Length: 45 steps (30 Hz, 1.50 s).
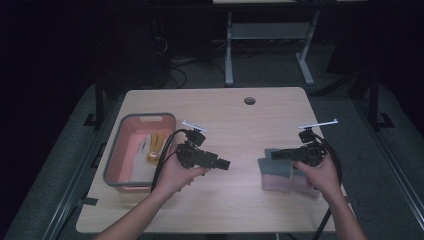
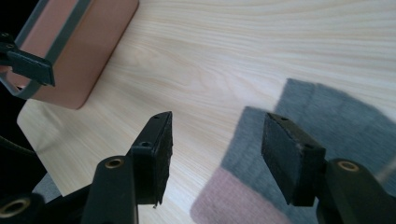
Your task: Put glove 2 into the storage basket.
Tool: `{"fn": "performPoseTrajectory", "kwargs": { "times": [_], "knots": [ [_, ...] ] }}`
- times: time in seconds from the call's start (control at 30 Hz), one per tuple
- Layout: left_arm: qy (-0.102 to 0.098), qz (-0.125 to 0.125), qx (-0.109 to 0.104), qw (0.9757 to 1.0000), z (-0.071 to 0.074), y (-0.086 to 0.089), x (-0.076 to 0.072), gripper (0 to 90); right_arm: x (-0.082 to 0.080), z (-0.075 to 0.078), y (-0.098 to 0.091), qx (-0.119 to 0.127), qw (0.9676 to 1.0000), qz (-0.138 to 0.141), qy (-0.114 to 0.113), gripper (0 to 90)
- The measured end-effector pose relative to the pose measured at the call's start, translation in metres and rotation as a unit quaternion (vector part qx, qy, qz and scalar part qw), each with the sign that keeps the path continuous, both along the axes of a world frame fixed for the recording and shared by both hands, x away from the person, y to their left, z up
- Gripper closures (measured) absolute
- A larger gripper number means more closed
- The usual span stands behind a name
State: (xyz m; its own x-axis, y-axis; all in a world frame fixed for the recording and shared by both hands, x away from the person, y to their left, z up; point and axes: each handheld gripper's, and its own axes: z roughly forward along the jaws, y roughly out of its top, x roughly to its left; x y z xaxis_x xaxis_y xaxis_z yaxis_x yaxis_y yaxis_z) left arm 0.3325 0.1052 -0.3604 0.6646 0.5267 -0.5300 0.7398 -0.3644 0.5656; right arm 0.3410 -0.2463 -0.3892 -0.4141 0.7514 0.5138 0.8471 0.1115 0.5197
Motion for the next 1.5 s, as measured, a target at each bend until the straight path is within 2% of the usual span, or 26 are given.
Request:
{"fn": "performPoseTrajectory", "kwargs": {
  "times": [0.13, 0.43, 0.77, 0.87, 1.07, 1.2, 1.5],
  "knots": [
    [-0.003, -0.005, 0.000, 1.0000, -0.002, -0.003, 0.000, 30.5, -0.004, -0.001, -0.008, -0.011, 0.9999, -0.008, -0.004, 44.1],
    [-0.008, -0.001, -0.004, 1.0000, -0.004, -0.007, 0.002, 30.4, -0.012, -0.007, -0.027, -0.035, 0.9991, -0.026, -0.005, 46.0],
    [-0.014, -0.005, -0.005, 0.9999, -0.009, -0.017, 0.001, 30.3, -0.019, -0.012, -0.042, -0.068, 0.9969, -0.041, -0.005, 48.0],
    [-0.013, -0.009, -0.007, 0.9999, -0.012, -0.022, 0.000, 30.3, -0.022, -0.013, -0.046, -0.068, 0.9966, -0.045, -0.004, 48.1],
    [-0.010, -0.013, -0.008, 0.9998, -0.017, -0.028, 0.000, 30.3, -0.026, -0.020, -0.053, -0.094, 0.9941, -0.055, -0.003, 49.1],
    [-0.011, -0.013, -0.007, 0.9998, -0.019, -0.030, 0.000, 30.3, -0.029, -0.025, -0.056, -0.096, 0.9934, -0.064, 0.005, 49.2],
    [-0.007, -0.017, -0.009, 0.9998, -0.025, -0.035, 0.000, 30.3, -0.035, -0.039, -0.062, -0.134, 0.9879, -0.075, 0.018, 50.9]
  ]
}}
